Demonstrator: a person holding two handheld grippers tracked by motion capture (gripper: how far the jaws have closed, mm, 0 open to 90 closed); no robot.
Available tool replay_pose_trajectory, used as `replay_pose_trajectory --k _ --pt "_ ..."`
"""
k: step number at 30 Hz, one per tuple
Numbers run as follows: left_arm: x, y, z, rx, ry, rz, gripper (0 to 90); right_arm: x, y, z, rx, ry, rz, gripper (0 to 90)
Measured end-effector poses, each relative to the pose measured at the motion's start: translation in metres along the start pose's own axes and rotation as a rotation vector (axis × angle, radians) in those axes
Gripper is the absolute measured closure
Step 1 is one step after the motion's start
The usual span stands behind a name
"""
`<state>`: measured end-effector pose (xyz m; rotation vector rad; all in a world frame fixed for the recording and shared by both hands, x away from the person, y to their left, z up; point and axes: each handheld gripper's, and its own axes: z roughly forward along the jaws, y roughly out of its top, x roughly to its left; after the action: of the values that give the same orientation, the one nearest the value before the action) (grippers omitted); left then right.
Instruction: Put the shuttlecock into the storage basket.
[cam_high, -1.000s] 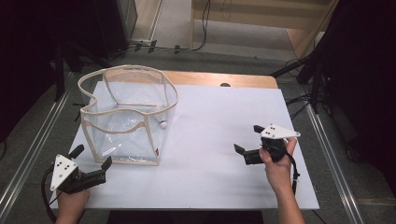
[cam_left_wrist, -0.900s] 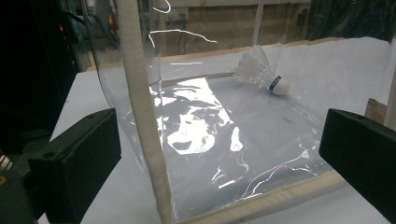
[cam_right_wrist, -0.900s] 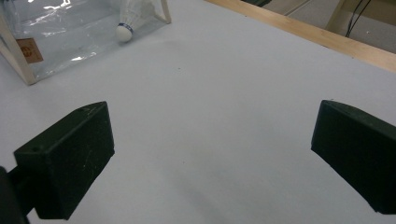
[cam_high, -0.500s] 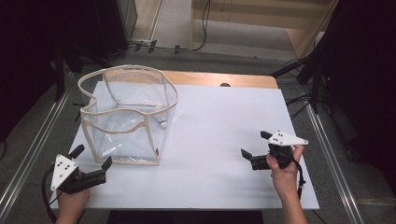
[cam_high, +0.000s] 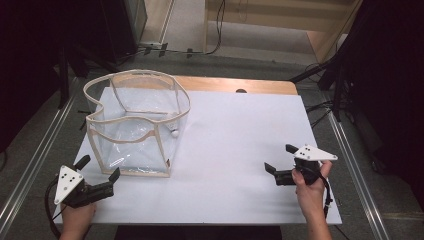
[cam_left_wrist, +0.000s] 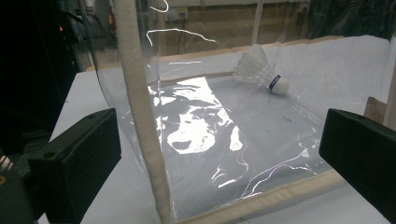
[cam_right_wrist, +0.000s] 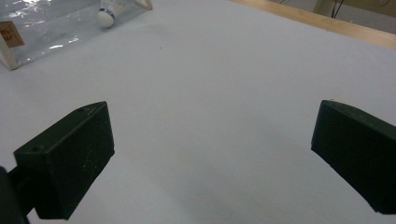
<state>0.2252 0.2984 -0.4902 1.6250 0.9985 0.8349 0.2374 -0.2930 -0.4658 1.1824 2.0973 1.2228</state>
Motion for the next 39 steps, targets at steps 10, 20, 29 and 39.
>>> replay_pose_trajectory --k 10,20,29,39 --pt "0.000 0.000 0.000 0.001 0.000 0.000 0.0 -0.006 -0.013 -0.006 0.006 -0.017 0.025 0.0" --pt "0.000 0.000 -0.001 -0.002 -0.004 -0.001 0.0 -0.015 -0.024 -0.014 0.009 -0.039 0.052 0.0" --pt "0.000 0.000 -0.001 0.001 0.003 -0.002 0.0 -0.019 -0.037 -0.017 -0.002 -0.046 0.072 0.0" --pt "-0.001 0.000 0.000 0.006 0.009 0.002 0.0 -0.041 -0.066 -0.032 -0.019 -0.069 0.160 0.0"
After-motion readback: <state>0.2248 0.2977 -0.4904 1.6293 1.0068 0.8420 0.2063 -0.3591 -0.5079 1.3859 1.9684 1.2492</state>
